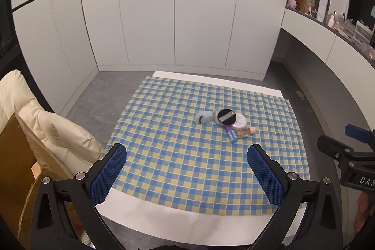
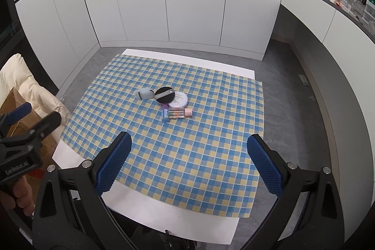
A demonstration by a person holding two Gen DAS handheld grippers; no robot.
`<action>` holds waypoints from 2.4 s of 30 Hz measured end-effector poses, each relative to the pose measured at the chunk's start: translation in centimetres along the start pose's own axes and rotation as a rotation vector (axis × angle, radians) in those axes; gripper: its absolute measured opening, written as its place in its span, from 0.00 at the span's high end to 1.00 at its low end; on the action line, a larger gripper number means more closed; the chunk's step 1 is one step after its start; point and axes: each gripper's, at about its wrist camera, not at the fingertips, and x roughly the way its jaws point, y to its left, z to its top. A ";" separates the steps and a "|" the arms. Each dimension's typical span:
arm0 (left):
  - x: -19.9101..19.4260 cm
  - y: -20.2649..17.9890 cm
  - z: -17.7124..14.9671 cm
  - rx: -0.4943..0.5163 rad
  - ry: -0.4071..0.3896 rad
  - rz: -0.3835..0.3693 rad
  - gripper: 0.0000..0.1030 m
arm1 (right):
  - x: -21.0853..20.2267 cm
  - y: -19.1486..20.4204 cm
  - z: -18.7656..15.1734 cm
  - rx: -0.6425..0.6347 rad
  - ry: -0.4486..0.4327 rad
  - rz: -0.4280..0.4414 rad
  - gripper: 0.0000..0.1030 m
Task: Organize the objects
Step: 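Move both tools over the tablecloth toward the cosmetic items, then grasp the clear pink-capped bottle with the right tool while the left tool grasps the grey item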
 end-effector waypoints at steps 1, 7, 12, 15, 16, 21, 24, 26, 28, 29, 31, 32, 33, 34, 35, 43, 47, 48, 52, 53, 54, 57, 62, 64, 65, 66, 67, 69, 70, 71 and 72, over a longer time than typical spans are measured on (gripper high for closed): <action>0.1 -0.2 0.0 0.003 0.003 -0.004 0.00 | 0.1 -0.2 0.0 0.003 0.003 0.001 0.02; 0.7 -1.4 -0.2 0.030 0.011 -0.018 0.00 | 1.1 -1.3 -0.1 0.018 0.028 -0.024 0.02; 1.4 -2.2 -0.7 0.059 -0.007 -0.003 0.00 | 2.4 -1.5 -0.2 0.029 0.061 -0.007 0.02; 1.7 -1.6 -0.7 0.011 -0.025 -0.003 0.00 | 2.9 -1.1 -0.3 0.002 0.076 0.003 0.02; 1.8 -1.5 -0.6 0.002 -0.025 -0.009 0.00 | 3.1 -1.1 -0.3 -0.008 0.075 0.012 0.02; 3.6 -1.0 0.0 0.010 0.027 0.003 0.00 | 5.0 -1.2 0.1 0.001 0.112 0.033 0.02; 5.0 -0.4 0.2 0.003 0.052 0.003 0.00 | 6.2 -1.1 0.6 -0.024 0.126 0.031 0.02; 6.1 0.2 0.1 -0.001 0.065 0.002 0.00 | 7.1 -0.9 0.8 -0.048 0.135 0.028 0.02; 7.4 0.7 -0.2 0.000 0.087 0.003 0.01 | 8.2 -0.6 0.9 -0.065 0.140 0.031 0.02; 7.8 0.9 -0.3 -0.002 0.094 0.005 0.01 | 8.8 -0.5 0.9 -0.068 0.144 0.036 0.02; 9.1 1.3 -0.7 -0.008 0.107 0.002 0.01 | 10.0 -0.2 0.8 -0.067 0.148 0.044 0.02; 9.9 1.6 -0.9 -0.012 0.118 0.000 0.01 | 10.7 0.0 0.7 -0.071 0.150 0.043 0.02; 10.5 1.7 -1.0 -0.015 0.126 0.001 0.01 | 11.4 0.2 0.6 -0.079 0.152 0.038 0.02; 11.3 1.9 -1.2 -0.018 0.136 0.002 0.01 | 12.1 0.5 0.5 -0.088 0.155 0.034 0.02; 12.0 2.1 -1.3 -0.021 0.144 0.003 0.01 | 12.6 0.6 0.4 -0.093 0.159 0.035 0.02; 16.0 2.1 -1.2 -0.017 0.178 -0.008 0.01 | 16.8 0.8 0.0 -0.084 0.187 0.046 0.02; 17.7 1.5 -0.8 0.011 0.175 -0.040 0.01 | 18.5 0.4 -0.2 -0.091 0.190 0.035 0.02; 18.3 1.2 -0.8 0.027 0.178 -0.036 0.01 | 18.9 0.2 -0.2 -0.092 0.192 0.026 0.02; 20.3 0.6 -1.0 0.046 0.198 -0.034 0.01 | 21.1 -1.0 -0.3 -0.063 0.205 0.013 0.05; 21.0 0.3 -1.0 0.049 0.211 -0.037 0.01 | 21.5 -1.2 -0.3 -0.059 0.206 0.011 0.05; 21.4 0.2 -1.1 0.051 0.216 -0.036 0.01 | 22.0 -1.5 -0.3 -0.053 0.208 0.009 0.06; 22.8 -0.2 -1.3 0.064 0.224 -0.034 0.01 | 23.6 -1.6 -0.2 -0.051 0.225 0.022 0.06; 24.4 -0.6 -1.3 0.075 0.234 -0.029 0.01 | 25.2 -0.6 0.4 -0.052 0.209 0.056 0.06; 24.8 -0.6 -1.3 0.080 0.233 -0.026 0.01 | 25.9 -0.2 0.5 -0.053 0.210 0.054 0.06; 25.0 -0.6 -1.3 0.082 0.234 -0.024 0.01 | 26.2 -0.1 0.5 -0.055 0.214 0.048 0.06; 25.2 -0.6 -1.3 0.083 0.236 -0.024 0.01 | 26.7 0.0 0.5 -0.054 0.217 0.046 0.06; 25.4 -0.7 -1.3 0.083 0.236 -0.024 0.01 | 27.0 0.0 0.4 -0.053 0.220 0.048 0.06; 25.8 -0.6 -1.3 0.086 0.236 -0.024 0.01 | 27.6 0.2 0.3 -0.051 0.226 0.044 0.06; 26.0 -0.5 -1.3 0.087 0.234 -0.022 0.01 | 27.8 0.3 0.3 -0.050 0.228 0.044 0.06; 26.1 -0.5 -1.3 0.087 0.233 -0.023 0.01 | 28.1 0.3 0.3 -0.049 0.229 0.048 0.06; 26.3 -0.4 -1.3 0.086 0.232 -0.021 0.01 | 28.3 0.4 0.3 -0.048 0.230 0.050 0.06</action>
